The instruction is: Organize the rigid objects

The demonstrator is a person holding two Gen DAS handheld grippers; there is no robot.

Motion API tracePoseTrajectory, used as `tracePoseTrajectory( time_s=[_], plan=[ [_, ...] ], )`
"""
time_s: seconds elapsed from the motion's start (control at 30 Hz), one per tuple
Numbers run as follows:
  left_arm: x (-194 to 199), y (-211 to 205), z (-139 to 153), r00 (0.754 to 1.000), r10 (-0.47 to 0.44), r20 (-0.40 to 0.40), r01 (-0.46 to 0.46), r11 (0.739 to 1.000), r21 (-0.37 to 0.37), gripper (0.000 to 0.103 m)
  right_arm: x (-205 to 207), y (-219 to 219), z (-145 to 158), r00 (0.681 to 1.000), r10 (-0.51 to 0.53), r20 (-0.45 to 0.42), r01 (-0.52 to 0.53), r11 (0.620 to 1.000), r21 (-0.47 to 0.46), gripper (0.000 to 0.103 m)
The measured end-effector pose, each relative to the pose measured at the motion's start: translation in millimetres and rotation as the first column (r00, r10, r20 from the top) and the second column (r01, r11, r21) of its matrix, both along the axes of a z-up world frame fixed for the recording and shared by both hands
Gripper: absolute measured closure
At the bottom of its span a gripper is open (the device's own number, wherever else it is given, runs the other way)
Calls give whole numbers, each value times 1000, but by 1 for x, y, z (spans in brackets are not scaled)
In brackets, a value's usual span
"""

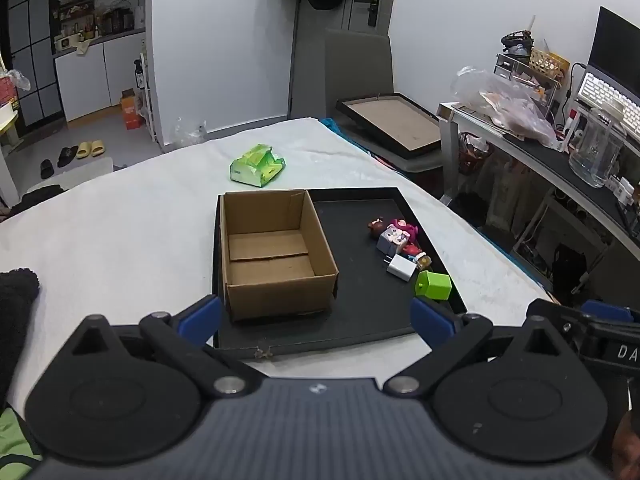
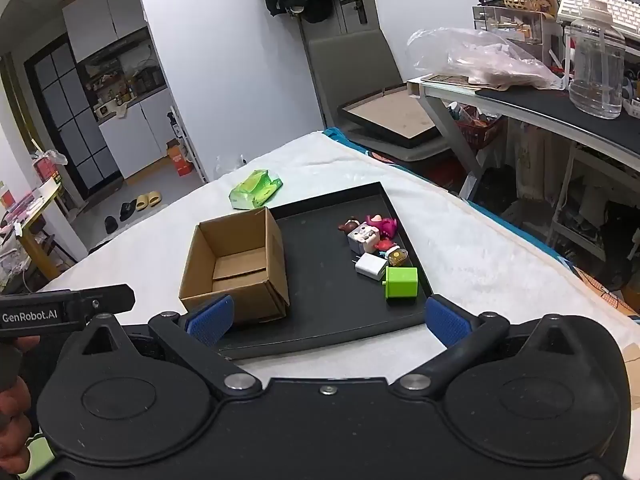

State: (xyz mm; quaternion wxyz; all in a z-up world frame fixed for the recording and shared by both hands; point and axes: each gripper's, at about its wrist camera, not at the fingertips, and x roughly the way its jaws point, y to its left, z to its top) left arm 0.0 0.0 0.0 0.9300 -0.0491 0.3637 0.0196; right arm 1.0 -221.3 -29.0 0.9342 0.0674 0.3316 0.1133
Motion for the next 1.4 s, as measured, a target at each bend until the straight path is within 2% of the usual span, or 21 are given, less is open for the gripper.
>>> tracePoseTrajectory(
  time_s=[0.23, 1.4],
  plan=[
    [-4, 8, -2, 1000, 6, 1, -6, 1000, -17, 3, -2, -1, 0, 1000, -1, 2, 1, 1000, 1, 0],
    [-7, 5, -10, 1000, 9, -10, -9, 1000, -4, 3, -3, 2, -3, 1000, -4, -2, 3, 999, -43, 0]
  ],
)
